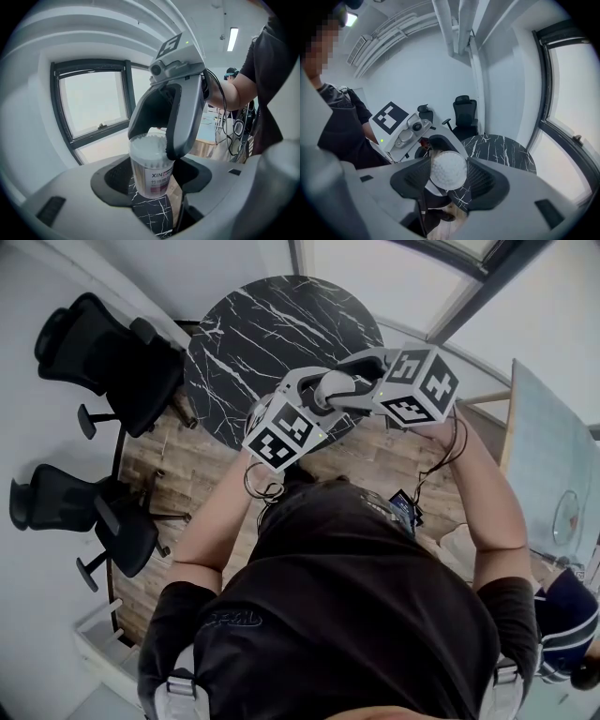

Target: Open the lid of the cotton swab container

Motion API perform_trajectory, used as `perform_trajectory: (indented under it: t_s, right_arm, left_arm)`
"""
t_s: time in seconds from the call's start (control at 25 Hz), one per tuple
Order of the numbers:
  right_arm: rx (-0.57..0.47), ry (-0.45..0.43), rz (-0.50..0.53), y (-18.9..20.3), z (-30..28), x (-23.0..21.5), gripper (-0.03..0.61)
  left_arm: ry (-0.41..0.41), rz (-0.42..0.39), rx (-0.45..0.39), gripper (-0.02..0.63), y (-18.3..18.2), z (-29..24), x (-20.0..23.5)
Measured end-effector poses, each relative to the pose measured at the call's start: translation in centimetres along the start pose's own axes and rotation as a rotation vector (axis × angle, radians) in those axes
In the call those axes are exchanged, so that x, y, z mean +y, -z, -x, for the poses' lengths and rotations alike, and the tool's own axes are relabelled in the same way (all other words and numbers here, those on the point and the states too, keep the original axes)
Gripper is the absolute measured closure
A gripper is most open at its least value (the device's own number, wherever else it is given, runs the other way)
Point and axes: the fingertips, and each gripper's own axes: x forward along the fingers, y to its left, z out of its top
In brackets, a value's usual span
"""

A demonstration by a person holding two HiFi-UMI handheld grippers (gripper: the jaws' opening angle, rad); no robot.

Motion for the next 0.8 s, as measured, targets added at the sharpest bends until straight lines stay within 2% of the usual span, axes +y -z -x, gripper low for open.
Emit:
perform_trajectory:
  t_s: [0.48,0.8]
  right_arm:
    - [0.021,-0.061,-0.06,0.37,0.15,-0.12,0.327]
    - [0.024,-0.104,-0.096,0.35,0.66,-0.11,0.327]
  left_arm:
    - [0.028,0.016,-0.043,0.344,-0.13,-0.09,-0.32]
    - [0.048,0.02,-0.1,0.345,-0.74,0.06,-0.54]
